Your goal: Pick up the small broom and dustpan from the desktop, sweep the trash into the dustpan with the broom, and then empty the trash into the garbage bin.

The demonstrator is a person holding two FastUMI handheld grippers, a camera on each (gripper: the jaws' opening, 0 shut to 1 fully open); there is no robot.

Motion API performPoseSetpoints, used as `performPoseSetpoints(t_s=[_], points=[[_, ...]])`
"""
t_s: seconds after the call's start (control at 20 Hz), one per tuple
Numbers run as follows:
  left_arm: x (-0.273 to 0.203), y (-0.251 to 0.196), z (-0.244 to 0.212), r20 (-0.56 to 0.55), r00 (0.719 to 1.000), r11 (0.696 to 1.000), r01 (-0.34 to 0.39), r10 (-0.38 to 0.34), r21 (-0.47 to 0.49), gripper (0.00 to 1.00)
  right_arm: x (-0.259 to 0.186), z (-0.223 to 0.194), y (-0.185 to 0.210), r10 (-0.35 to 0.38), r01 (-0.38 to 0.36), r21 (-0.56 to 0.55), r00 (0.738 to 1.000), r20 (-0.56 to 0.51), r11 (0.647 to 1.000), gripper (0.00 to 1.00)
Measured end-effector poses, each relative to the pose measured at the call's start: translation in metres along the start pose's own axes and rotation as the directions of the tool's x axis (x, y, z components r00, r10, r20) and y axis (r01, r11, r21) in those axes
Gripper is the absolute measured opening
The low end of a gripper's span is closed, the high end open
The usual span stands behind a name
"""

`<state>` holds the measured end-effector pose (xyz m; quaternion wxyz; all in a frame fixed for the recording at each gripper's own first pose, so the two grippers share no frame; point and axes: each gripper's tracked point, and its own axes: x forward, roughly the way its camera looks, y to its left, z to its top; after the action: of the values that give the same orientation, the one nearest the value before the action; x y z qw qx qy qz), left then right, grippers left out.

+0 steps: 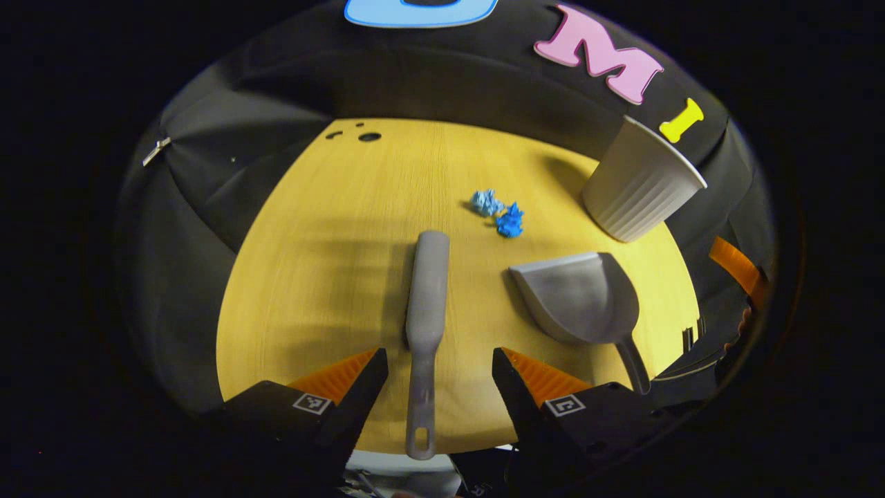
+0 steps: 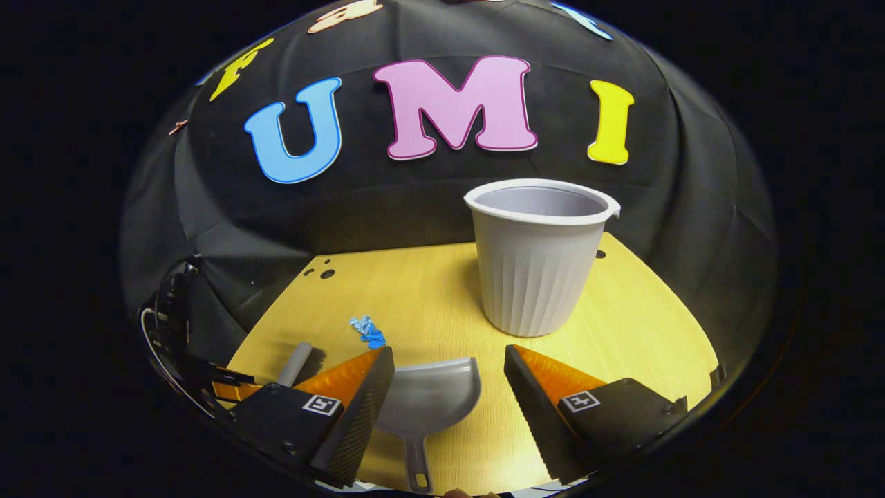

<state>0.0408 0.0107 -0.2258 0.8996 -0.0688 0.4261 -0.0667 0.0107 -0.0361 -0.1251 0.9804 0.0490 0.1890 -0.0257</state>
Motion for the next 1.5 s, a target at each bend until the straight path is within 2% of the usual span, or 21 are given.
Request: performPoseSetpoints(t_s=[0.15,0.3,0.35,0.4,0.45,0.65,0.8,0.85,0.9,0.95,1.0,1.05,1.1,1.3,1.35,1.5], points=[[0.020,0.014,-0.008,-0.079,0.995,0.998,-0.060,0.059,0.000,0.96,0.004,-0.015,-0.002,0.016,-0.016,0.002,0.999,-0.047,1.000,0.99],[0.034,0.013,-0.020,-0.168,0.983,0.997,-0.075,0.072,-0.009,0.96,0.010,-0.029,-0.002,0.042,-0.041,0.021,0.995,-0.094,0.999,0.99],[0.038,0.013,-0.021,-0.191,0.978,0.997,-0.083,0.083,0.003,0.91,0.010,-0.035,-0.002,0.054,-0.051,0.028,0.992,-0.112,0.998,0.99],[0.042,0.013,-0.022,-0.210,0.973,0.996,-0.091,0.093,0.019,0.95,0.012,-0.040,-0.002,0.064,-0.060,0.032,0.989,-0.130,0.998,0.99],[0.048,0.014,-0.023,-0.228,0.967,0.994,-0.103,0.109,0.037,0.96,0.015,-0.047,-0.002,0.075,-0.070,0.036,0.986,-0.151,0.997,0.99],[0.057,0.005,-0.028,-0.303,0.945,0.992,-0.113,0.124,0.054,0.90,0.020,-0.064,-0.002,0.127,-0.123,0.030,0.968,-0.218,0.992,0.99],[0.062,0.008,-0.031,-0.325,0.930,0.985,-0.156,0.173,0.078,0.74,0.020,-0.076,-0.004,0.165,-0.166,0.018,0.949,-0.268,0.986,0.99],[0.062,0.008,-0.033,-0.327,0.926,0.982,-0.169,0.186,0.079,0.72,0.020,-0.081,-0.005,0.180,-0.182,0.019,0.941,-0.285,0.983,0.99],[0.063,0.007,-0.037,-0.340,0.922,0.983,-0.168,0.184,0.076,0.63,0.022,-0.085,-0.006,0.193,-0.196,0.020,0.933,-0.303,0.980,0.99],[0.064,0.006,-0.044,-0.352,0.918,0.983,-0.169,0.183,0.070,0.60,0.022,-0.090,-0.007,0.204,-0.207,0.025,0.926,-0.318,0.978,0.99],[0.063,0.002,-0.043,-0.348,0.922,0.985,-0.163,0.171,0.054,0.50,0.022,-0.094,-0.007,0.212,-0.214,0.032,0.919,-0.334,0.976,0.99],[0.065,0.001,-0.044,-0.340,0.926,0.986,-0.160,0.166,0.047,0.50,0.022,-0.098,-0.008,0.217,-0.217,0.039,0.911,-0.350,0.975,0.99],[0.062,0.003,-0.045,-0.352,0.919,0.984,-0.169,0.177,0.052,0.34,0.023,-0.101,-0.008,0.220,-0.218,0.046,0.905,-0.364,0.975,0.99],[0.061,0.004,-0.046,-0.324,0.927,0.982,-0.175,0.189,0.071,0.29,0.020,-0.107,-0.004,0.227,-0.216,0.071,0.891,-0.393,0.974,0.99],[0.061,0.004,-0.045,-0.307,0.933,0.982,-0.173,0.189,0.078,0.24,0.019,-0.109,-0.003,0.227,-0.215,0.076,0.888,-0.399,0.974,0.99],[0.055,-0.002,-0.037,-0.254,0.954,0.986,-0.142,0.161,0.090,0.30,0.012,-0.117,0.006,0.226,-0.198,0.109,0.871,-0.436,0.974,0.99]])
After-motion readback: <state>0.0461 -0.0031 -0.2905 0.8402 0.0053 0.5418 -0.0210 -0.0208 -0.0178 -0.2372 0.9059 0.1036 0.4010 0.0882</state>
